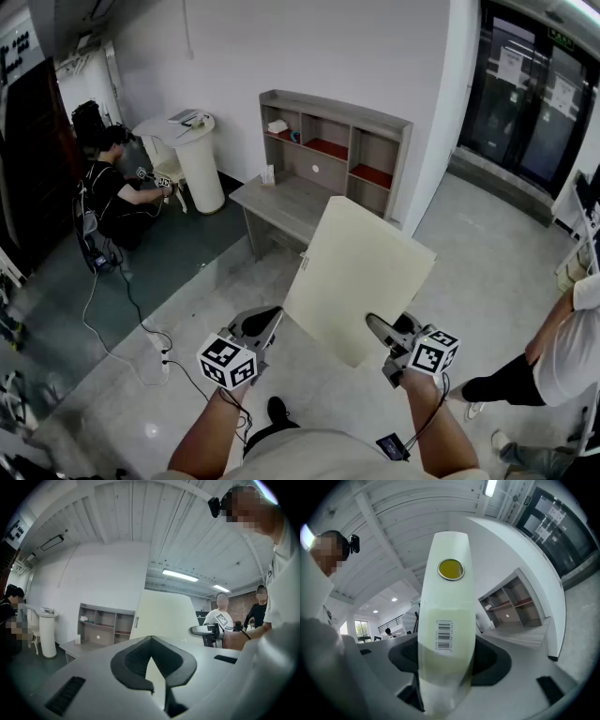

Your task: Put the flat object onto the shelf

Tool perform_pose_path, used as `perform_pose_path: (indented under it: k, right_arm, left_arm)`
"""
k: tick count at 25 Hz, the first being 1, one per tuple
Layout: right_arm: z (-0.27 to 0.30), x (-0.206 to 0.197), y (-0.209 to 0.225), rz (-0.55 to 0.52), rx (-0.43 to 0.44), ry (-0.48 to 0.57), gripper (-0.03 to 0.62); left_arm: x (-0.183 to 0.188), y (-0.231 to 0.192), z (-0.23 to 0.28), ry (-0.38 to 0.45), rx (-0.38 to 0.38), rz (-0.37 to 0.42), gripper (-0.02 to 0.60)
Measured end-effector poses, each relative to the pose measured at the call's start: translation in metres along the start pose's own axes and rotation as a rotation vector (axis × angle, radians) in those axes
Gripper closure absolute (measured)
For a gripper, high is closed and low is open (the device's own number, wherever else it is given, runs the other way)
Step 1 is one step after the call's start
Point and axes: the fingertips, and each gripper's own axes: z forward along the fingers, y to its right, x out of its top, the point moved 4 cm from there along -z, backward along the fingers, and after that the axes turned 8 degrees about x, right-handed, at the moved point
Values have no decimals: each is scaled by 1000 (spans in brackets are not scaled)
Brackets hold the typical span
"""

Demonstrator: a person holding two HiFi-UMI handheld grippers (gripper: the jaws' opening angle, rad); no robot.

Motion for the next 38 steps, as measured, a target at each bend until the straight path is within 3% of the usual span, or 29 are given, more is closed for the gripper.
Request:
perform_pose_path:
  k: [10, 28, 38]
  right_arm:
    - [46, -2, 22, 7, -5, -12, 310]
    - [224, -6, 43, 21, -37, 38, 310]
    - [278, -9, 73, 22, -41, 9, 310]
  left_arm:
    - [-4, -45, 18, 0, 0, -2, 566]
    - [14, -223, 33, -19, -58, 0, 566]
    - [6, -276, 62, -42, -49, -23, 566]
